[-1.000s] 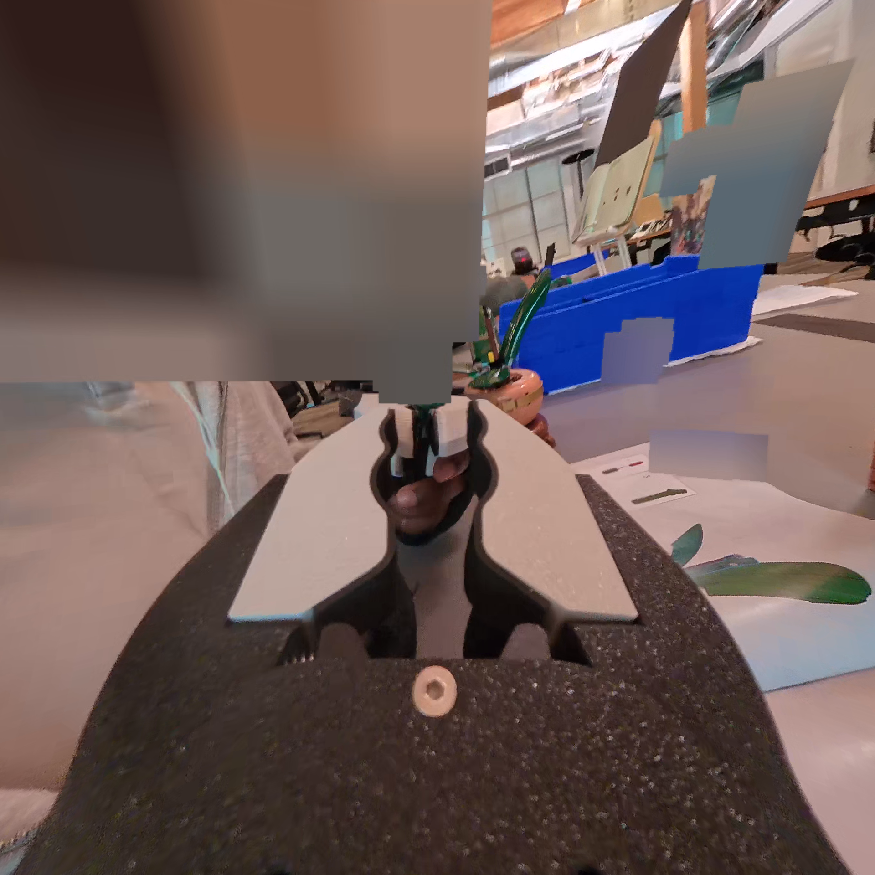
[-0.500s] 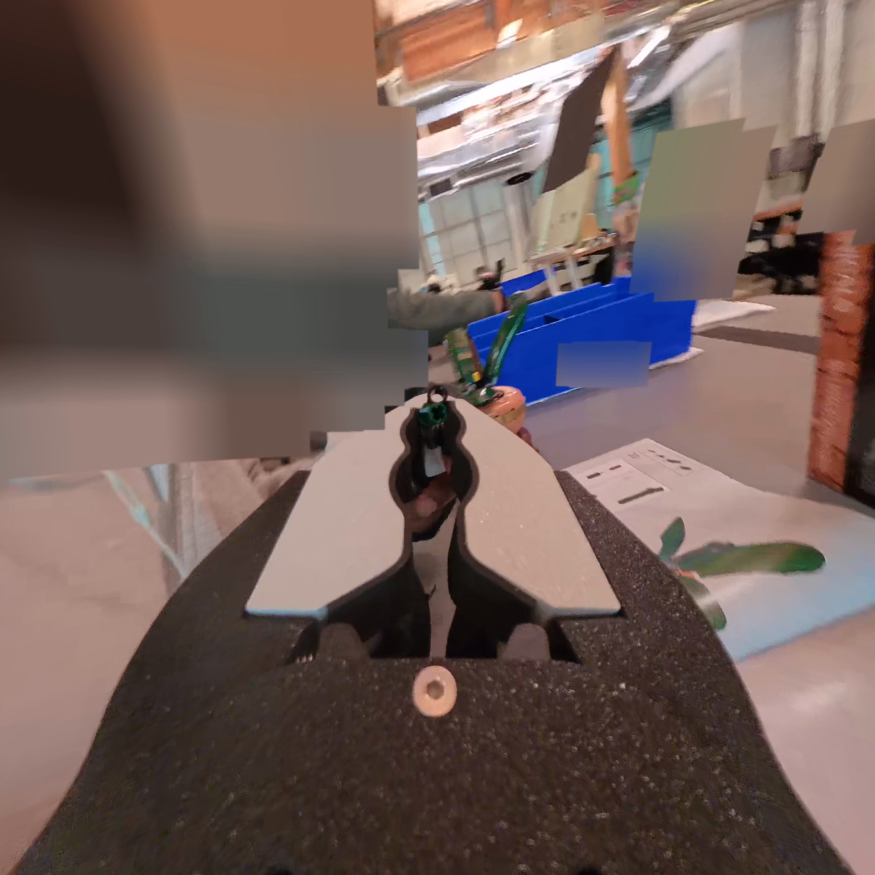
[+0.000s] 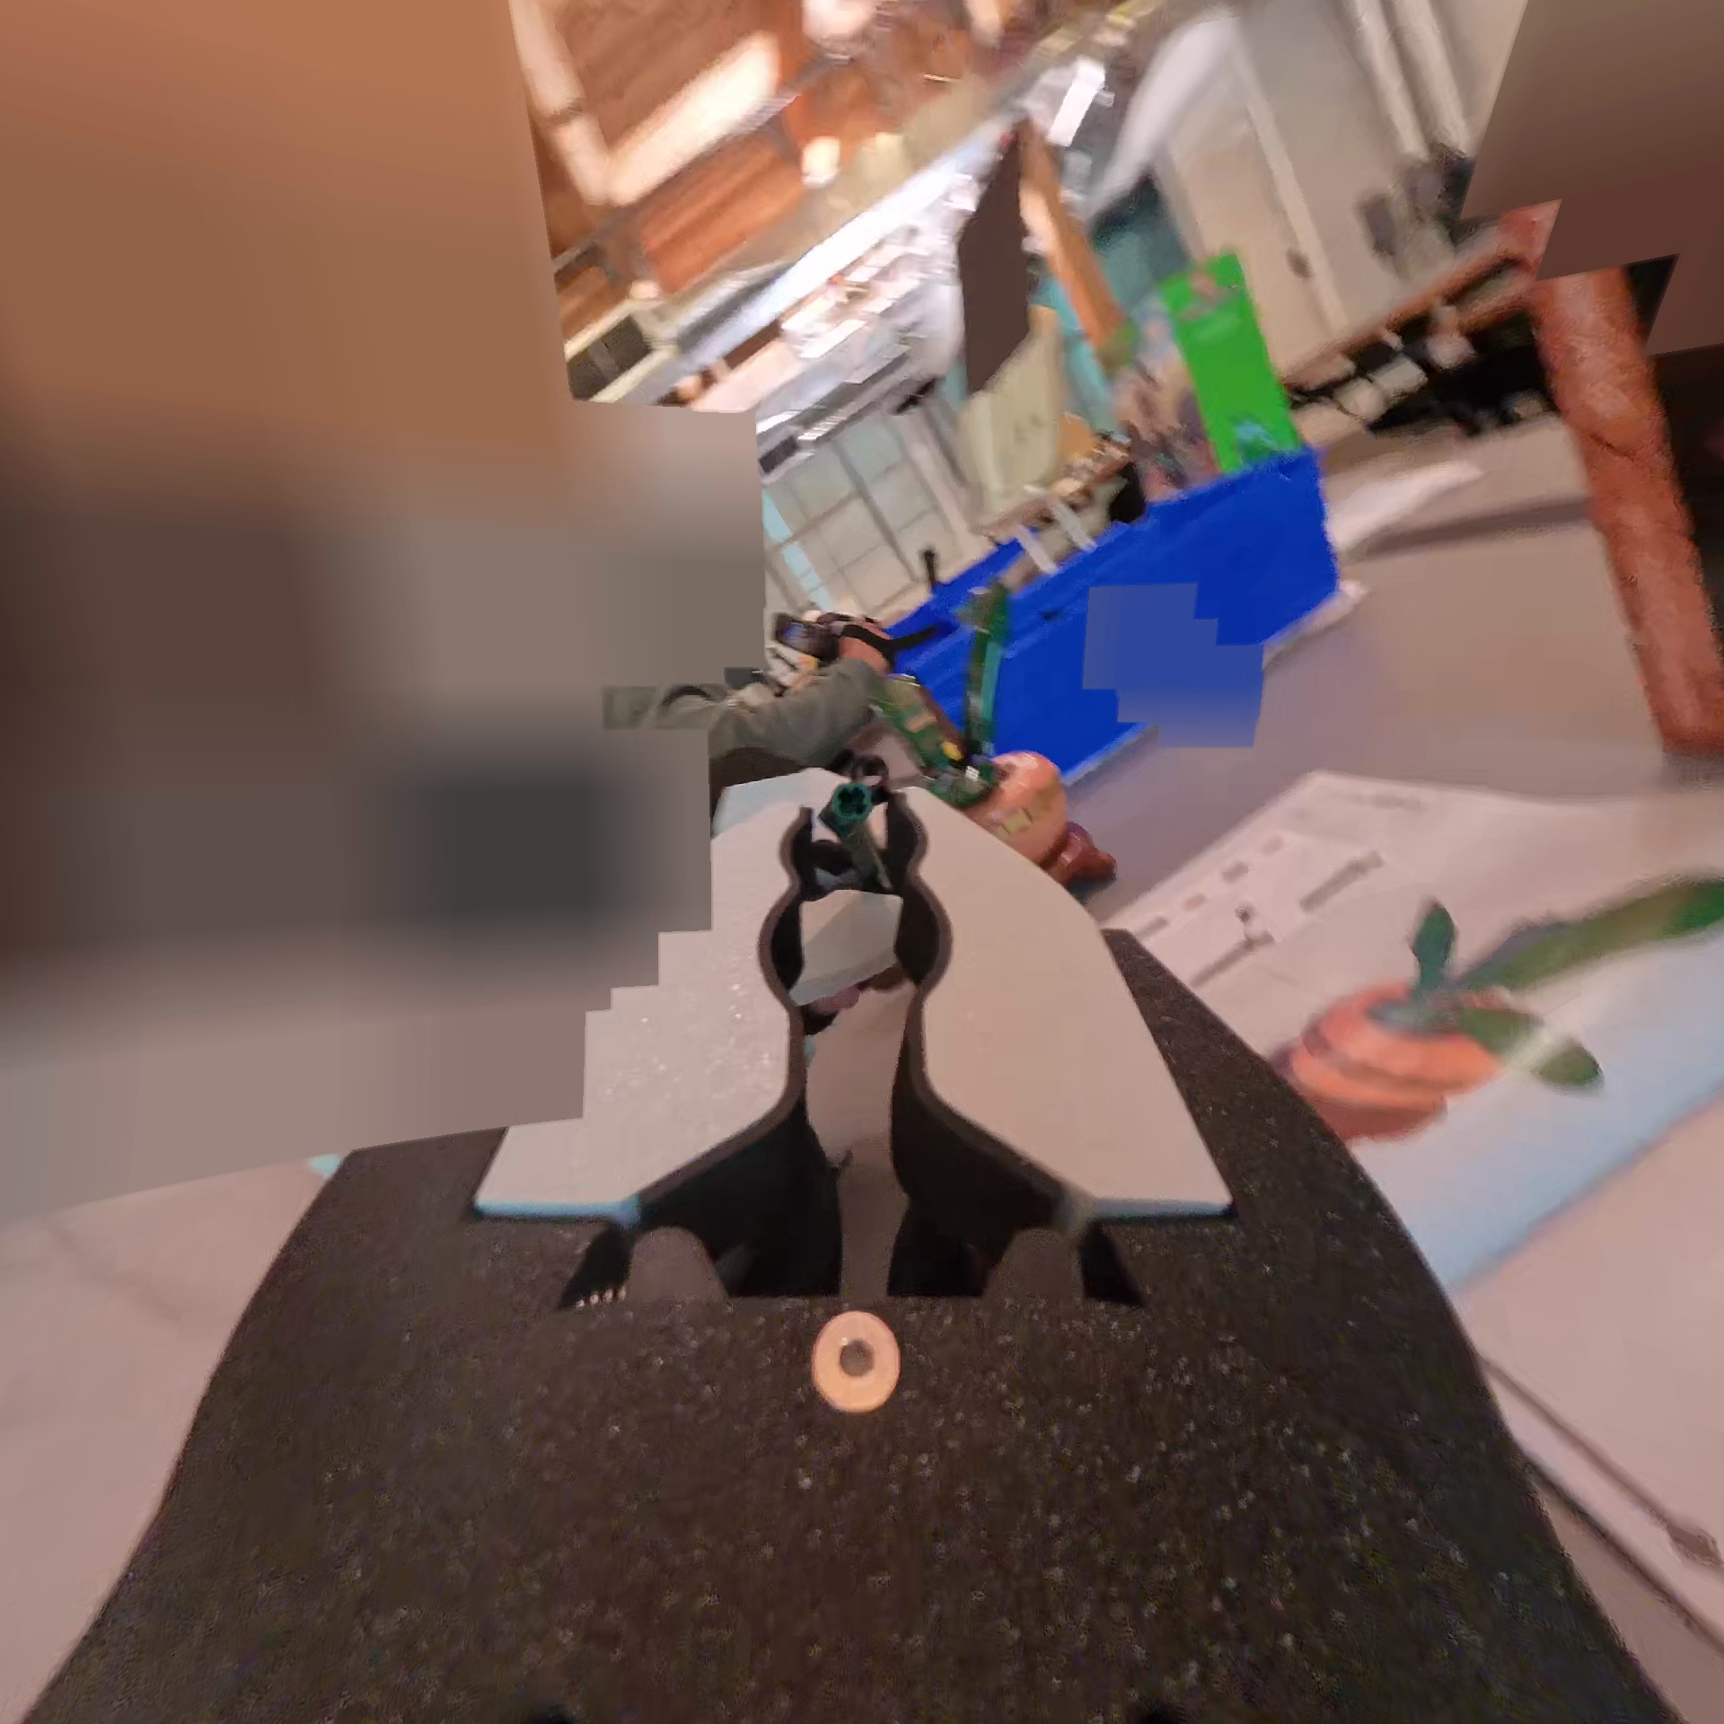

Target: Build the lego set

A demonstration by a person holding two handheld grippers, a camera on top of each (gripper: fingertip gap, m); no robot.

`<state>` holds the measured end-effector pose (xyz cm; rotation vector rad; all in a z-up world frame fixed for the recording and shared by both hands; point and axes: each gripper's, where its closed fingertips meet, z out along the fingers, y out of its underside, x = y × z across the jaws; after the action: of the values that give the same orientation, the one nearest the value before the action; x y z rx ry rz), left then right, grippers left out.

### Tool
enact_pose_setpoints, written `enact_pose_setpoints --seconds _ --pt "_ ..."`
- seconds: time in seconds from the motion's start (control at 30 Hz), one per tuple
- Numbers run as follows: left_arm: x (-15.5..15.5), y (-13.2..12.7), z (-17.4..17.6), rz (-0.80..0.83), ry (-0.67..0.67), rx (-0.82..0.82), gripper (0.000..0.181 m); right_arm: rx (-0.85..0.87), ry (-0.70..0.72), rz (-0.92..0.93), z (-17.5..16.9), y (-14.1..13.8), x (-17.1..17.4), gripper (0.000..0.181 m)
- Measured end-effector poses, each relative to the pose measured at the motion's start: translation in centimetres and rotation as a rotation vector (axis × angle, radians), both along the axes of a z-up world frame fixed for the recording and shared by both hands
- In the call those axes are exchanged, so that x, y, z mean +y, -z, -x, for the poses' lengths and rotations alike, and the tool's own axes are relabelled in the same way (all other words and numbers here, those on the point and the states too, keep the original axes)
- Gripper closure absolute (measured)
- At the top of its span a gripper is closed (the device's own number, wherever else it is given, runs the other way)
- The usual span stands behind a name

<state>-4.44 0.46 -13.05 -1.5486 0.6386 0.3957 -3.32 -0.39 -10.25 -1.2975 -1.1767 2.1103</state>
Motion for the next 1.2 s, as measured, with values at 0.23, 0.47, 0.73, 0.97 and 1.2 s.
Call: enact_pose_setpoints --seconds 0.23,0.47,0.73,0.97,1.2 --pt "-2.5 -3.6 -1.4 0.042 0.415 -0.871 0.176 0.212 -0.103 -0.278 -0.3 -2.3 -2.0 0.15" --pt "-3.2 -3.3 -1.3 0.07 0.462 -0.978 0.176 0.179 -0.232 -0.297 2.0 -2.2 -4.1 0.175" --pt "-10.0 0.5 3.4 0.363 0.191 -0.659 0.144 0.186 -0.237 -0.257 5.5 -3.0 -4.5 0.175" --pt "-20.6 5.9 17.5 0.613 -0.337 -0.514 0.121 0.347 -0.57 -0.124 9.9 -4.8 -6.6 0.175" --pt "-17.8 8.4 21.1 0.679 -0.24 -0.38 0.105 0.469 -0.958 0.023 13.7 -4.9 -7.6 0.175"
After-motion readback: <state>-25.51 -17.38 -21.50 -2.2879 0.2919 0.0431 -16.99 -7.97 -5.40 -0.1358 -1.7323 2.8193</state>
